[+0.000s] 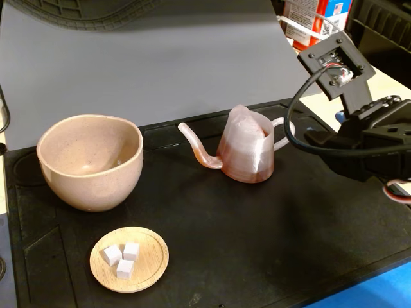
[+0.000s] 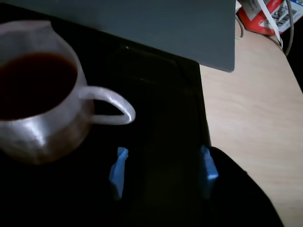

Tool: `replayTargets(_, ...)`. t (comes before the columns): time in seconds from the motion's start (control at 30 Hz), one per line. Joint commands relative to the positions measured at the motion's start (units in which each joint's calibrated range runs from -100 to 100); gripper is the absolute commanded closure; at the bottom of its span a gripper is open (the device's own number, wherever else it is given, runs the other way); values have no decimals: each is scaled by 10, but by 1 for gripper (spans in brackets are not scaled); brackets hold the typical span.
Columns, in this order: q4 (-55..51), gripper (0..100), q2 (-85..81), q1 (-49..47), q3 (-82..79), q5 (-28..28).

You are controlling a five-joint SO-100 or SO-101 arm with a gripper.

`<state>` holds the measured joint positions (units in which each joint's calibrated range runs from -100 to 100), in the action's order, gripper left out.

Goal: Pick up a kettle and pour liquid into a cup.

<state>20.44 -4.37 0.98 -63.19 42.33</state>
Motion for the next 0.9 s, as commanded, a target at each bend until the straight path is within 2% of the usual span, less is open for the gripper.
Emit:
replayTargets(0.0, 8, 80, 27, 3, 40, -1)
replayTargets(0.13, 9, 80, 32, -2, 40, -33)
replayTargets(0.87, 9, 80, 132, -19, 153, -33)
